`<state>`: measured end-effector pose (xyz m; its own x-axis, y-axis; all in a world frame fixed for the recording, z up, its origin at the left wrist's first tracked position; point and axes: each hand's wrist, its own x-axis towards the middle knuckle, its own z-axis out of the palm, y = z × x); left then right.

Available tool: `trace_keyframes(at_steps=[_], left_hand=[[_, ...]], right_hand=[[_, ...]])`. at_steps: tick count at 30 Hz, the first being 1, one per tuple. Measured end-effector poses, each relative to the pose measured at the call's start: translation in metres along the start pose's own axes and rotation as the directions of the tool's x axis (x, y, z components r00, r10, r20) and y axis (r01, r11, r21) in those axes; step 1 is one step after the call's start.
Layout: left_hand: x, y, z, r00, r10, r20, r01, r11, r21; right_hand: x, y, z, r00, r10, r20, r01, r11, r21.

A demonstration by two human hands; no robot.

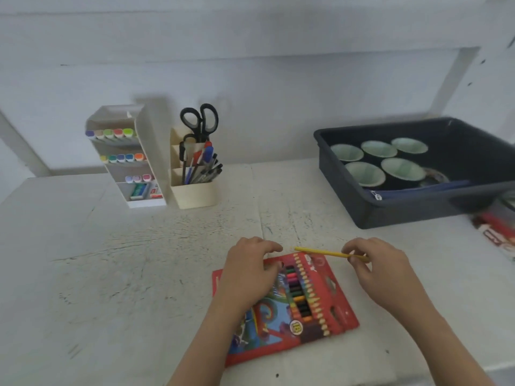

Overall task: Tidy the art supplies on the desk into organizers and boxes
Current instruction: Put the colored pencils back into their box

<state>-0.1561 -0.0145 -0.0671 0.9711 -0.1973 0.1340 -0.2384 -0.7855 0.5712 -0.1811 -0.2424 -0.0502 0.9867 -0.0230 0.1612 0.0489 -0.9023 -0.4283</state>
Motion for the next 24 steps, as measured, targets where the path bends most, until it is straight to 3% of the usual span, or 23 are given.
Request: trace_keyframes(at_steps=[8, 24], left_hand=[[0.004, 0.015, 0.024, 0.988, -0.124, -0.094, 0.128, 0.991, 0.04], [0.003, 0.019, 0.024, 0.974, -0.226, -0.033, 0.215, 0.956, -0.201]], right_hand=[[0.007, 0.038, -0.008, 0.995, 0.048, 0.092, -0.046, 0.999, -0.029], [0.027, 0.043, -0.004, 0.959, -0.22, 0.18, 0.212, 0.975, 0.061]])
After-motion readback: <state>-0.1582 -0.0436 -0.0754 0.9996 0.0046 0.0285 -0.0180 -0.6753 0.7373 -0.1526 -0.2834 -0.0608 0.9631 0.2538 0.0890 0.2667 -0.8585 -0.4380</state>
